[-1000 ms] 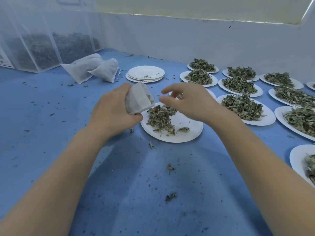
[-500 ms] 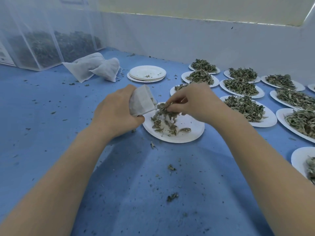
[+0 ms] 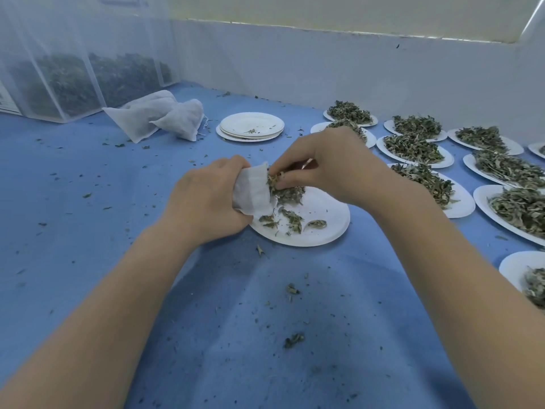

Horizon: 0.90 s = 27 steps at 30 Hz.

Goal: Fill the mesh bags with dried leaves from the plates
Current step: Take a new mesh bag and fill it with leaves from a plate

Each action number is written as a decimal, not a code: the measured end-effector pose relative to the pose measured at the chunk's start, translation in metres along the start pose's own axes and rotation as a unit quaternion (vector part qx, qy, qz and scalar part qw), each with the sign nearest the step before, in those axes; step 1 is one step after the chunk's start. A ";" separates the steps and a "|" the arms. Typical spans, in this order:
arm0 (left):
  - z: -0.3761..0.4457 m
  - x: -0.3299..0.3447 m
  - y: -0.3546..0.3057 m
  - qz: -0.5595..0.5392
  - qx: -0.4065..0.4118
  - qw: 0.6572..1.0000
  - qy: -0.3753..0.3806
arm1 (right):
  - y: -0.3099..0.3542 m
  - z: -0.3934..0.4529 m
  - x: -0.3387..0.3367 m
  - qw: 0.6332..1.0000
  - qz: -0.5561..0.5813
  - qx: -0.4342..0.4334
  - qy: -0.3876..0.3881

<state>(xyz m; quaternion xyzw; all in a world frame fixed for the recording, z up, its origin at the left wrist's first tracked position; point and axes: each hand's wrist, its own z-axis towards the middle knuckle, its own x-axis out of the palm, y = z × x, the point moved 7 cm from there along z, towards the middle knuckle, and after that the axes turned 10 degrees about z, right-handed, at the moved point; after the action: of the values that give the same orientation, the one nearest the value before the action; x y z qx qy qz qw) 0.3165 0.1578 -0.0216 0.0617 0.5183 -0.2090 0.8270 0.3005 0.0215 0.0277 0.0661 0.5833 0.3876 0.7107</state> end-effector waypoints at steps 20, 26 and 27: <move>-0.004 -0.009 -0.006 -0.163 -0.046 0.985 -0.032 | 0.011 -0.005 0.019 0.987 0.156 -0.024 0.038; -0.004 -0.011 -0.008 -0.149 -0.063 0.986 -0.041 | 0.002 -0.004 0.007 0.969 0.243 0.010 -0.048; -0.004 -0.011 -0.010 -0.149 -0.061 0.986 -0.044 | 0.001 -0.003 0.005 0.972 0.219 0.005 -0.083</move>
<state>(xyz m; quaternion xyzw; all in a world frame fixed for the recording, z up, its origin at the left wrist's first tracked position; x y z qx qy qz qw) 0.3044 0.1532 -0.0122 -0.0761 0.4966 -0.3003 0.8108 0.2970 0.0242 0.0235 0.2274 0.4956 0.5240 0.6543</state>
